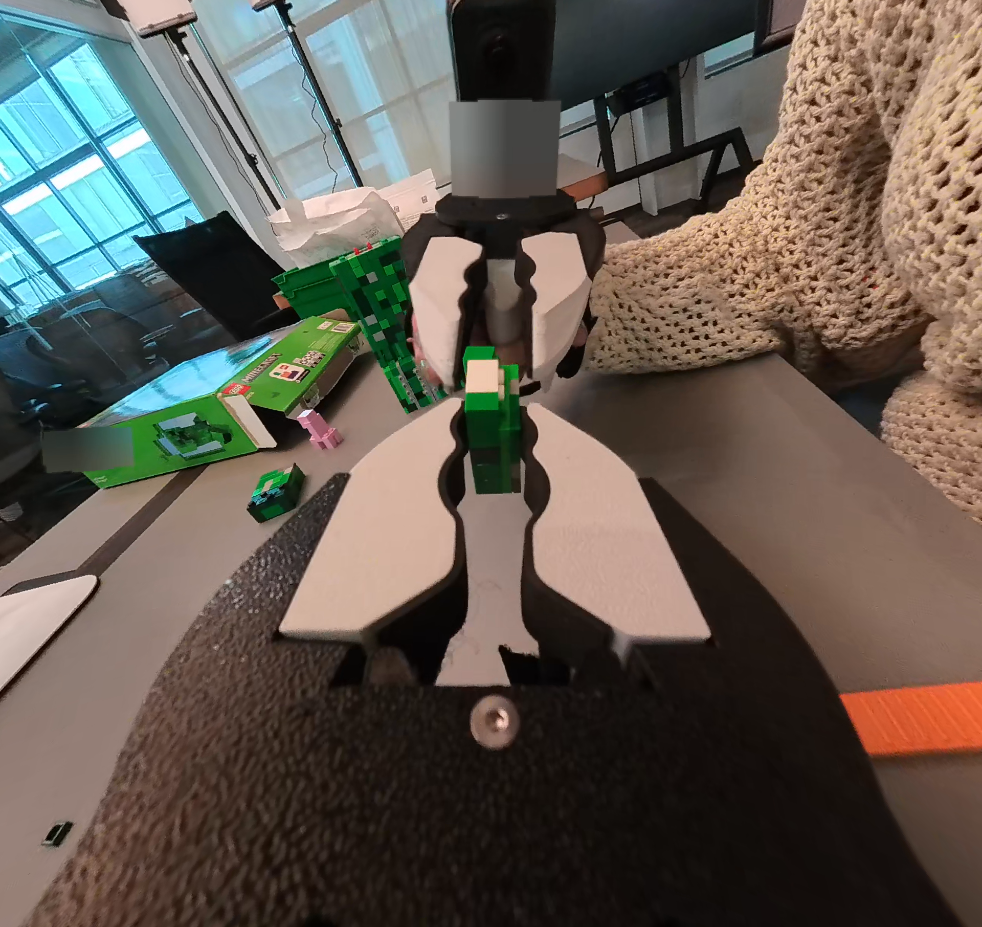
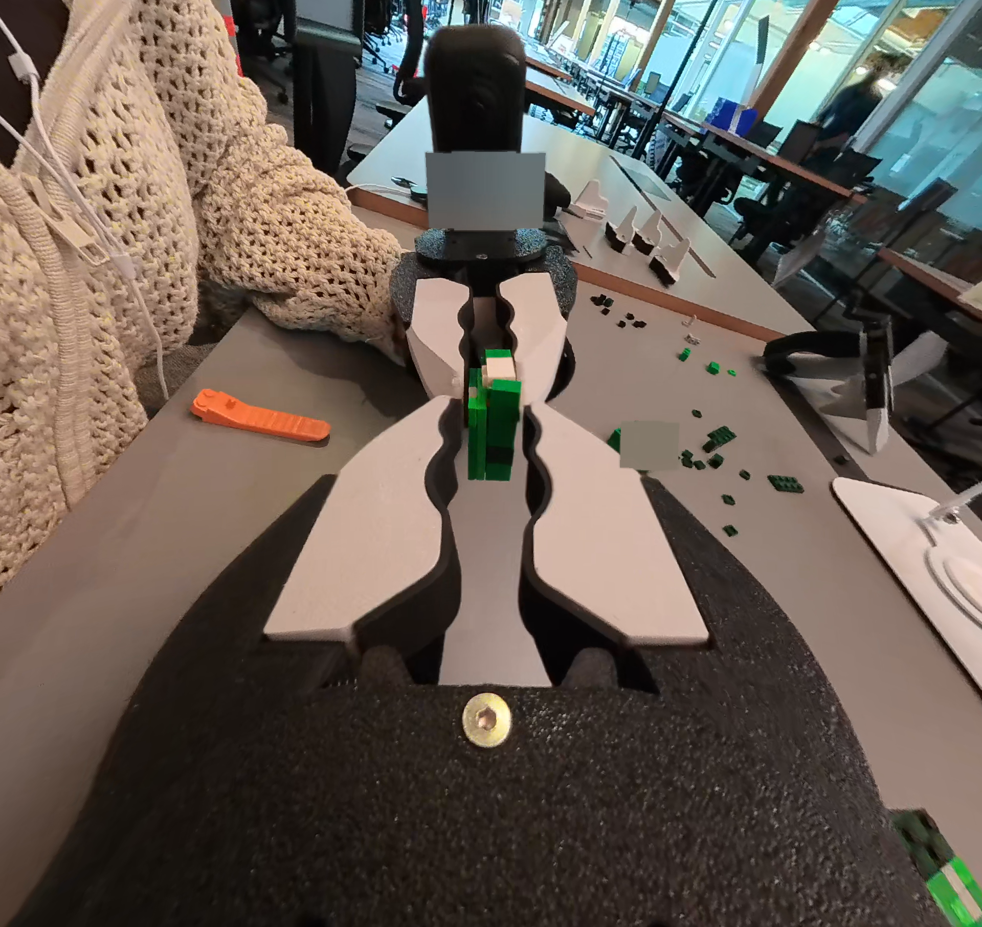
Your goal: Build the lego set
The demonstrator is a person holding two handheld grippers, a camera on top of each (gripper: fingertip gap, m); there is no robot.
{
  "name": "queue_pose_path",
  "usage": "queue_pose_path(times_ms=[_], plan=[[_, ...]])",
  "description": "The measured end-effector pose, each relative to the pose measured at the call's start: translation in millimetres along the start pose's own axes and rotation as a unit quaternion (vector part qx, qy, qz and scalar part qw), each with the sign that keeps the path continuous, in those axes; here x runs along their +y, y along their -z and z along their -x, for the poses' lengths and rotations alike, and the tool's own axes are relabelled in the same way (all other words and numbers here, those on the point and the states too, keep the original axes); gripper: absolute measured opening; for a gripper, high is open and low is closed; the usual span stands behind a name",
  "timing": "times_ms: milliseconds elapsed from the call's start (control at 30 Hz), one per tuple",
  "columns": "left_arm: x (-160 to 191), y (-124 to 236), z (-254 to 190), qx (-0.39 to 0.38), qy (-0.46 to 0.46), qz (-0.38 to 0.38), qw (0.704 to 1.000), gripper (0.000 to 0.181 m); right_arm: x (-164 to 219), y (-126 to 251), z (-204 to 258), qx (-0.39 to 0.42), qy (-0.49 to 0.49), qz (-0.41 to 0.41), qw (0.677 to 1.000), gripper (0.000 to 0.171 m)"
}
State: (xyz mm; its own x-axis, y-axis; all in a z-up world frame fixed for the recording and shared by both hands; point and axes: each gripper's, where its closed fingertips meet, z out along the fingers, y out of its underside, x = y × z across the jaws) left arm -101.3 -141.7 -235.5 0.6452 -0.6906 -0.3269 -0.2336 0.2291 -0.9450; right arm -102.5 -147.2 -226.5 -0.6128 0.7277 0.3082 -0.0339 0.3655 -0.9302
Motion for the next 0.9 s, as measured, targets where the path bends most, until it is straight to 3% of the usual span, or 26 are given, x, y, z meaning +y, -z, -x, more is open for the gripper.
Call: queue_pose_path(times_ms=[433, 700, 900], plan=[[-1, -2, -9, 0.044, 0.028, 0.005, 0.999, 0.017, -2, 0, 10, -0.052, -0.042, -0.008, 0.998, 0.016], [-8, 0, 0, 0.002, 0.001, -0.007, 1.0, 0.017, -12, 0, -2, -0.072, -0.189, -0.074, 0.977, 0.011], [-9, 0, 4, -0.004, 0.013, -0.01, 1.0, 0.017, -13, 0, -6, -0.054, -0.186, -0.098, 0.976, 0.012]])
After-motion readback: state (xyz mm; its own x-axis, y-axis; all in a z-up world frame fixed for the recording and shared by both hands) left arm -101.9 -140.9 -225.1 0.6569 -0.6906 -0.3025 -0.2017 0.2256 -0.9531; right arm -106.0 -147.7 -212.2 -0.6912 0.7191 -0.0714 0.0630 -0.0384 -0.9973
